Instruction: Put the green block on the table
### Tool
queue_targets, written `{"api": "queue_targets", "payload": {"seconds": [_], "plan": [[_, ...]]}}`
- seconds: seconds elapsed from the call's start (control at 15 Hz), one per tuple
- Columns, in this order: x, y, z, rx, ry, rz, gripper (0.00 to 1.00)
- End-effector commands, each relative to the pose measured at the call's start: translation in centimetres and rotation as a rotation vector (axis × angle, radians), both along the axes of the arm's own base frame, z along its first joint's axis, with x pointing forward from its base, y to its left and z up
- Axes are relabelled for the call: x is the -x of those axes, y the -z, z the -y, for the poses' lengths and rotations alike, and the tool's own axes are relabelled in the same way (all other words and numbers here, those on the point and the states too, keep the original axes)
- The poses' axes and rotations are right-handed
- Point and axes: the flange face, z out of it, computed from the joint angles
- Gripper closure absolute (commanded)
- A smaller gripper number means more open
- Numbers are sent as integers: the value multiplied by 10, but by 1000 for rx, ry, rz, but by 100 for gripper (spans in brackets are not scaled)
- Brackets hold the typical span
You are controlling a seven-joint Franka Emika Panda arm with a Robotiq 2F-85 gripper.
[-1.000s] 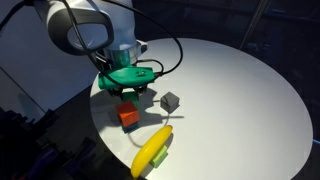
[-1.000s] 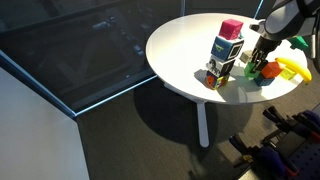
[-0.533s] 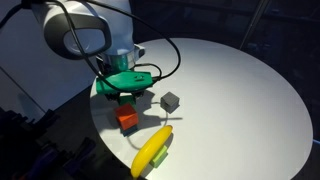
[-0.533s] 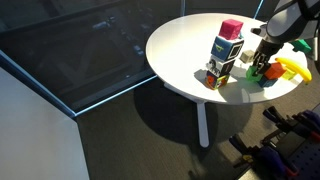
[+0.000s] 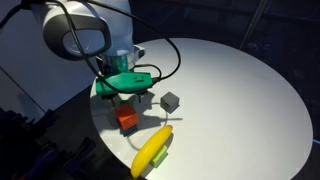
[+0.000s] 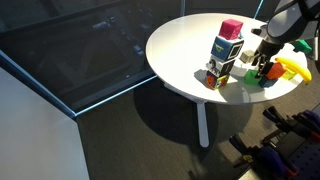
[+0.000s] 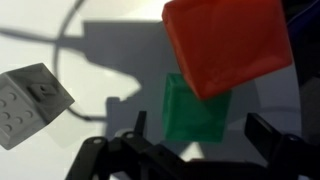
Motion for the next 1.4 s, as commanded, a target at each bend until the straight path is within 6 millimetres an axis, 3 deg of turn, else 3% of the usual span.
{"api": "queue_targets", "payload": {"seconds": [0.0, 0.27, 0.6, 1.0, 1.33], "plan": [[2, -16, 0, 2, 17, 38, 0], [-3, -37, -2, 1, 77, 60, 0], [-8, -63, -9, 29, 319, 64, 0], [-7, -73, -20, 85, 626, 15, 0], [1, -89, -31, 83, 738, -32, 0]]}}
